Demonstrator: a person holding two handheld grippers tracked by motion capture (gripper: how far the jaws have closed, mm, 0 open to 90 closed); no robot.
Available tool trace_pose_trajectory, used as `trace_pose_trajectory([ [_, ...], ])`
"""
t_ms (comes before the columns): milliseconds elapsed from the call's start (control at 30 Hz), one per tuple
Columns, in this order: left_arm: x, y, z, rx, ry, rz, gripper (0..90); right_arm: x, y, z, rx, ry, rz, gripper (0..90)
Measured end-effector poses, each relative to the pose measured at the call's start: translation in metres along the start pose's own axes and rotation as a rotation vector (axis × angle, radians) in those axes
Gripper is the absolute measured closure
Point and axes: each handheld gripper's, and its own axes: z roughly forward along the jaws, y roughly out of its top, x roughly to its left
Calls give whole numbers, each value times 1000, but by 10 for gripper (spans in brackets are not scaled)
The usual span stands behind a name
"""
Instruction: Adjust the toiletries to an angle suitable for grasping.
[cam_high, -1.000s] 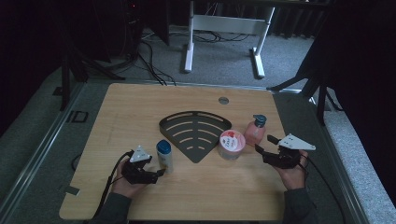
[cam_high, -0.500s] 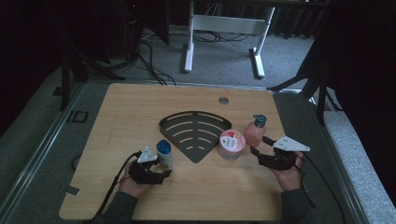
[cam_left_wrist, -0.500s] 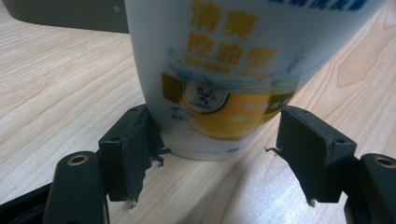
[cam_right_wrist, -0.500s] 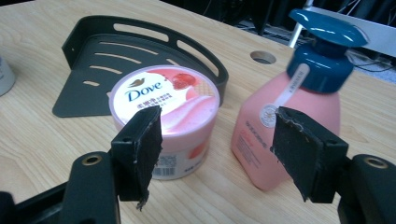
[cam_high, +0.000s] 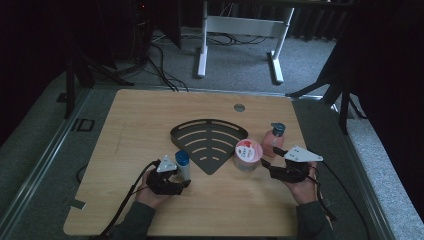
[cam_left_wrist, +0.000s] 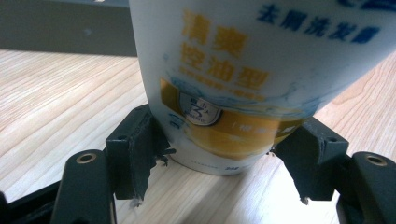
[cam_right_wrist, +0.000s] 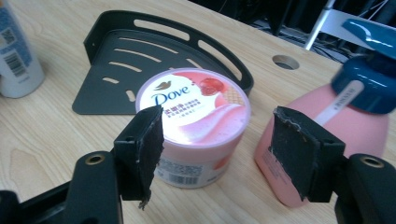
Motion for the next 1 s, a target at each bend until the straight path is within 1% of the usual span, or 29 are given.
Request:
trace_pose_trajectory([
  [233,-12,11,16,-5,-34,26,322,6,3,3,1,28,-13,358],
  [500,-25,18,27,-7,-66,50,324,15,8,9,7,67,-30,378],
  [533,-26,19,28,-3,-69,59,324,17,9,10,7,76,-33,381],
  [567,-28,20,29,-7,-74,56,325,18,10,11,6,84,-37,384],
  [700,-33,22,32,-2,-86,71,325,25,15,14,6,113,-45,393],
  [833,-39,24,35,7,-102,85,325,31,20,17,-2,149,-43,400],
  [1000,-42,24,35,14,-104,95,321,43,26,21,0,188,-58,400],
])
